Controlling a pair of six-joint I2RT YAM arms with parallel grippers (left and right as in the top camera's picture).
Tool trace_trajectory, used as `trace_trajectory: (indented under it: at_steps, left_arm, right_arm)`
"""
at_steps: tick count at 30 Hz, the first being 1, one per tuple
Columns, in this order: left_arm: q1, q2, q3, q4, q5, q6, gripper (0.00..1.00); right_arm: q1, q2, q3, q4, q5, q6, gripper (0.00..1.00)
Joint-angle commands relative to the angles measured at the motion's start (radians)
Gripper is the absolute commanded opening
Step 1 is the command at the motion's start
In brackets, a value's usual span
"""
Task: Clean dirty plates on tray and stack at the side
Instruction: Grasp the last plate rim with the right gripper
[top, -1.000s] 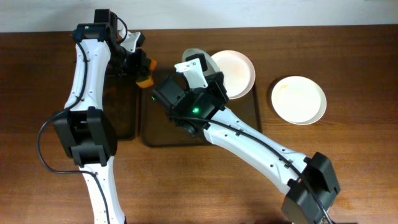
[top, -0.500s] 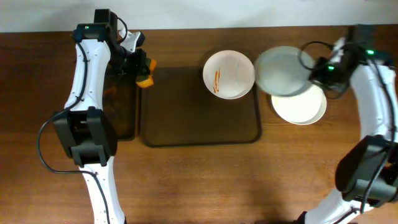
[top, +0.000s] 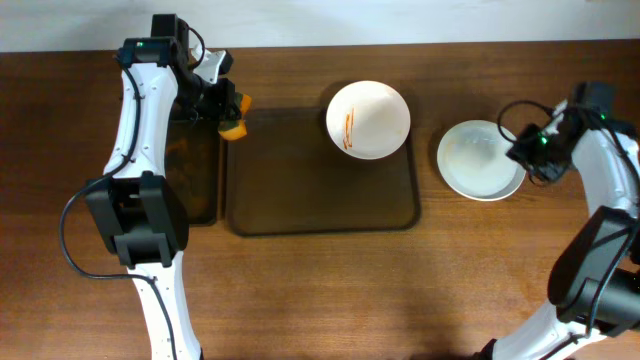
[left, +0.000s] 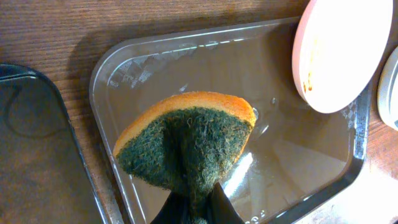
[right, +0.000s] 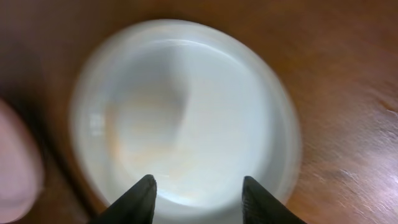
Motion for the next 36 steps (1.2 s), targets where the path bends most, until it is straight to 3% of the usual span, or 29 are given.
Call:
trace_trajectory:
  at_steps: [1,4,11,19,22,23,25,28,32,36]
  left_arm:
    - [-0.002,-0.006,0.016,0.013,0.004,0.012,0.0]
    - [-0.002,-0.006,0.016,0.012,0.004,0.013,0.0]
    - [-0.002,-0.006,0.016,0.012,0.004,0.013,0.0]
    - [-0.002,-0.006,0.016,0.011,0.004,0.013,0.0]
    - [-0.002,-0.006,0.016,0.011,0.004,0.013,0.0]
    - [-0.002,-0.006,0.016,0.011,0.004,0.013,0.0]
    - [-0.002,-0.006,0.016,0.011,0.003,0.013,0.0]
    - [-0.002,-0.006,0.016,0.007,-0.015,0.013,0.0]
    - [-0.002,-0.006,0.016,0.011,-0.014,0.012,0.0]
    - [-0.002,-0.006,0.016,0.014,-0.014,0.013,0.0]
  right_arm:
    - [0.216,0.005,0.055,0.04,-0.025,0.073,0.47]
    - [0.425,0.047,0.055,0.097,0.212,0.352,0.49]
    - [0.529,0.188,0.055,0.196,0.225,0.378,0.49]
    - [0.661,0.229,0.053,0.174,0.225,0.328,0.04]
    - [0.688,0.229,0.053,0.114,0.169,0.291,0.04]
    - [0.7,0.229,0.053,0.09,0.105,0.243,0.06]
    - [0.703,0.209,0.068,0.033,0.066,0.157,0.39]
    - [0.676,0.199,0.262,-0.113,0.066,-0.076,0.57]
    - [0.673,0.242,0.334,-0.015,-0.033,-0.41,0.59]
    - [0.697,0.341,0.352,0.052,-0.09,-0.561,0.63]
